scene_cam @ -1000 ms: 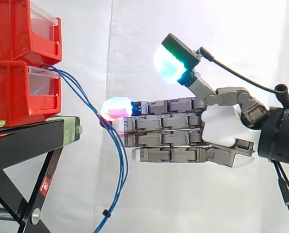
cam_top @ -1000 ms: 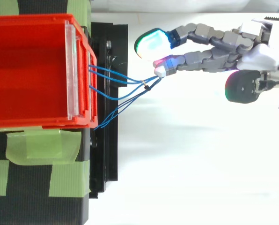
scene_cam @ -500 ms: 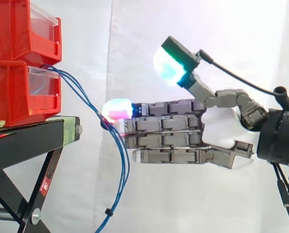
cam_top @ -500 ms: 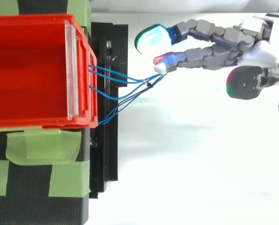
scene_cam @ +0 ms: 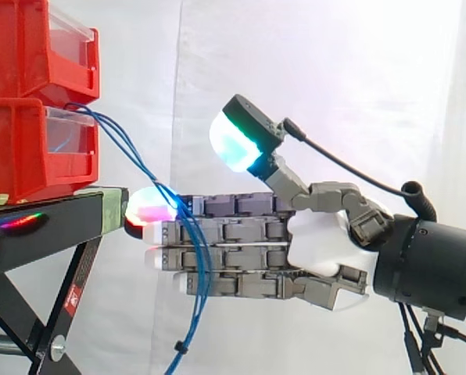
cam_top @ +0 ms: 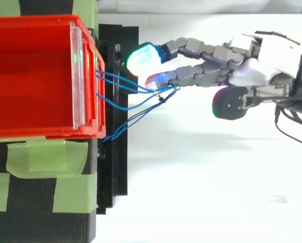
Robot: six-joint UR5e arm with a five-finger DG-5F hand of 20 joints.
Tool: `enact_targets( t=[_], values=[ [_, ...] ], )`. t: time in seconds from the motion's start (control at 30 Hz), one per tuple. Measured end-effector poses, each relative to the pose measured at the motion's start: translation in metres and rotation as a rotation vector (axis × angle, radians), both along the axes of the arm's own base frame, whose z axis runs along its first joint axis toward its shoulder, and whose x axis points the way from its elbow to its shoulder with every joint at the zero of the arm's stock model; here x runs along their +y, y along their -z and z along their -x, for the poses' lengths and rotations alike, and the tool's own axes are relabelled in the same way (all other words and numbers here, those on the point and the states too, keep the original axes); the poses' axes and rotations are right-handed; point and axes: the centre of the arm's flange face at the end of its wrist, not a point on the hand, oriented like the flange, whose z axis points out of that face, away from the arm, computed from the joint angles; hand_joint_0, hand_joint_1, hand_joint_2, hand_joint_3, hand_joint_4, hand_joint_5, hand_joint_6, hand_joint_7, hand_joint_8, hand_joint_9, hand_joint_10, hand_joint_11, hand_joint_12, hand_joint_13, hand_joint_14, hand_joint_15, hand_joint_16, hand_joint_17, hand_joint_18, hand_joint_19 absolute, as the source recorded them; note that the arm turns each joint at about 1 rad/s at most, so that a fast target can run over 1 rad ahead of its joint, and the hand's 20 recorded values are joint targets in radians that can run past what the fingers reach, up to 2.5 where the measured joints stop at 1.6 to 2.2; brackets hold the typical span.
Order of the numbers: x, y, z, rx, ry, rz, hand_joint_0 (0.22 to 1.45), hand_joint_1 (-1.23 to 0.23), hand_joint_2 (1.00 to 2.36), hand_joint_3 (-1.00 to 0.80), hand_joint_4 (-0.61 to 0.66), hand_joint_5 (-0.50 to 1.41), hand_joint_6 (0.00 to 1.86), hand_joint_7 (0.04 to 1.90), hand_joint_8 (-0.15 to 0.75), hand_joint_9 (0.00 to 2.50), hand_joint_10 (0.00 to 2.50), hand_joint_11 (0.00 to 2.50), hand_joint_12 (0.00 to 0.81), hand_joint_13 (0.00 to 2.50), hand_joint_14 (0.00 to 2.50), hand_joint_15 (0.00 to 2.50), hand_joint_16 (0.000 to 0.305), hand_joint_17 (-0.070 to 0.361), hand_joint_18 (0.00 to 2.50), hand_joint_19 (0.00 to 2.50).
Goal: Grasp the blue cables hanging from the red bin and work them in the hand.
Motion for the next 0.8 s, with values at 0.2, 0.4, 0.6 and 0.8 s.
enact_targets(
  t=[0.2,0.4,0.6,0.8],
  values=[
    [0.0000,0.0055,-0.0009,0.006,-0.002,0.002,0.74,-0.57,1.00,-0.89,0.24,-0.11,0.01,0.77,0.339,0.52,0.01,0.32,0.347,0.52,0.01,0.26,0.038,0.086,0.35,0.08],
    [0.0007,0.0045,-0.0025,-0.002,-0.005,0.004,0.74,-0.57,1.00,-0.89,0.24,-0.11,0.01,0.77,0.341,0.54,0.01,0.37,0.381,0.64,0.01,0.40,0.041,0.092,0.41,0.15],
    [0.0013,0.0056,-0.0021,0.008,-0.011,0.006,0.74,-0.57,1.00,-0.89,0.24,-0.11,0.01,0.78,0.346,0.58,0.01,0.47,0.408,0.79,0.01,0.58,0.044,0.099,0.52,0.24],
    [0.0039,0.0072,-0.0014,0.023,-0.041,0.015,0.74,-0.57,1.00,-0.89,0.24,-0.11,0.01,0.78,0.346,0.60,0.01,0.50,0.420,0.85,0.02,0.66,0.045,0.101,0.57,0.29]
  ],
)
